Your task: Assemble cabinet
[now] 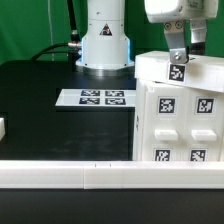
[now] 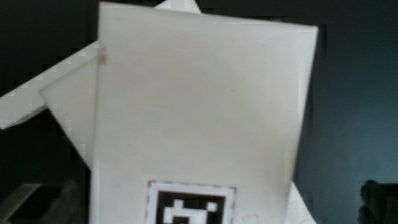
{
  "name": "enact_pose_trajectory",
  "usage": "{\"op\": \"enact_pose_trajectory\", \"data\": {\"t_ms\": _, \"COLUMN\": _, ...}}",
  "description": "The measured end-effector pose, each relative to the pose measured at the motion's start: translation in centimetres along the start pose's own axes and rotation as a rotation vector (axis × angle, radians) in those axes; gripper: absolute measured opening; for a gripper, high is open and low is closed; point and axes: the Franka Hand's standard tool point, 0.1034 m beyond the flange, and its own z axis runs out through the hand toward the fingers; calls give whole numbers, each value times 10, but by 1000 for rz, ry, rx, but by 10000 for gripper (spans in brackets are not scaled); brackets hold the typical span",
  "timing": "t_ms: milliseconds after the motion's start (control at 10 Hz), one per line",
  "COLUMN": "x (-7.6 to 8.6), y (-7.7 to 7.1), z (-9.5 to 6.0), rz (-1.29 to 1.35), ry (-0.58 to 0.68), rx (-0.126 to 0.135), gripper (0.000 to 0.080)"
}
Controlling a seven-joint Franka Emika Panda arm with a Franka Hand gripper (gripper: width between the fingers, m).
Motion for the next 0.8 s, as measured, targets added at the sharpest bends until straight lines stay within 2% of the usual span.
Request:
{"op": "enact_pose_trajectory", "data": {"t_ms": 200, "x": -6, "y": -8, "z": -11, "rz": -5, "ry": -18, "rx": 18, "gripper": 797}}
{"op": "enact_pose_trajectory", "data": {"t_ms": 400, "x": -4, "y": -7, "z": -8, "rz": -44, "ry": -12, "rx": 12, "gripper": 797}}
{"op": "enact_pose_trajectory", "data": {"t_ms": 500, "x": 1, "y": -7, "z": -8, "rz": -214, "ry": -7, "rx": -19, "gripper": 797}}
{"op": "enact_pose_trajectory", "data": {"t_ms": 600, "x": 2, "y": -11, "z": -10, "rz": -408, "ry": -10, "rx": -22, "gripper": 797}}
{"op": "enact_pose_trajectory", "data": {"t_ms": 700, "x": 2, "y": -13, "z": -13, "rz": -542, "ry": -17, "rx": -37, "gripper": 797}}
{"op": "enact_pose_trajectory", "data": {"t_ms": 800, "x": 2, "y": -19, "z": -16, "rz": -787, "ry": -17, "rx": -65, "gripper": 797}}
